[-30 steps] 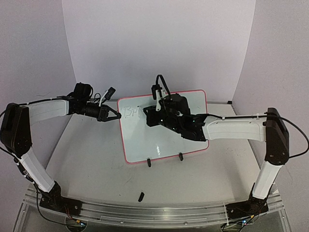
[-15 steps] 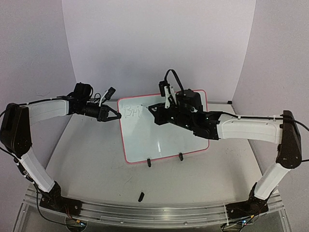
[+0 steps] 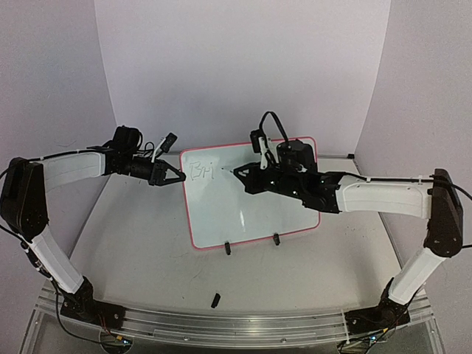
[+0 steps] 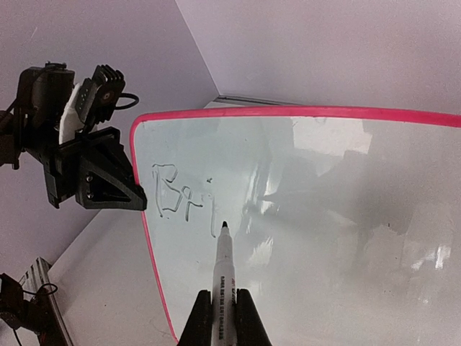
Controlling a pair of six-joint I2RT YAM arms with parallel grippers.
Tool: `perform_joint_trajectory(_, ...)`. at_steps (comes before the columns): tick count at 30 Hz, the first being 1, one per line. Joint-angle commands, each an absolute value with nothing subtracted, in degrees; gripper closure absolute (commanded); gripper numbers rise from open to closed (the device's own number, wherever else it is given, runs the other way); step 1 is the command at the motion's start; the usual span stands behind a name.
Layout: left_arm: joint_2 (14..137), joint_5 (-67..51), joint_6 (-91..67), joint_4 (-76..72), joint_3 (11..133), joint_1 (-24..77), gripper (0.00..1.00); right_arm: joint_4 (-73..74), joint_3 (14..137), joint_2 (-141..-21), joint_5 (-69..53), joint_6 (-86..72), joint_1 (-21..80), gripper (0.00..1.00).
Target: Write a sentence on the whiteboard
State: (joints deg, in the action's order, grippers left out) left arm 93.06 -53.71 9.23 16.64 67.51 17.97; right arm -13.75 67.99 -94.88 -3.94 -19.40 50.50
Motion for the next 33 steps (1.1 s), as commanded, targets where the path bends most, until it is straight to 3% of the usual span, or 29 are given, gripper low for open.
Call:
perform_joint_trajectory(1, 91.7, -50.4, 14.6, 17.4, 69.1, 18.8, 1.0, -16.1, 70.6, -97.5, -4.4, -19.8, 50.2, 1.0)
perform_joint_trajectory(15, 91.7, -50.4, 14.7, 17.5, 69.2, 18.9, 1.0, -17.3, 71.8, -99.4, 1.3, -20.0, 50.0, 1.0)
perform_joint_trajectory(33, 91.9, -50.3, 14.9, 17.8, 69.2, 18.9, 1.0, -15.2, 71.8, -101.5, -3.9, -20.2, 49.9, 1.0)
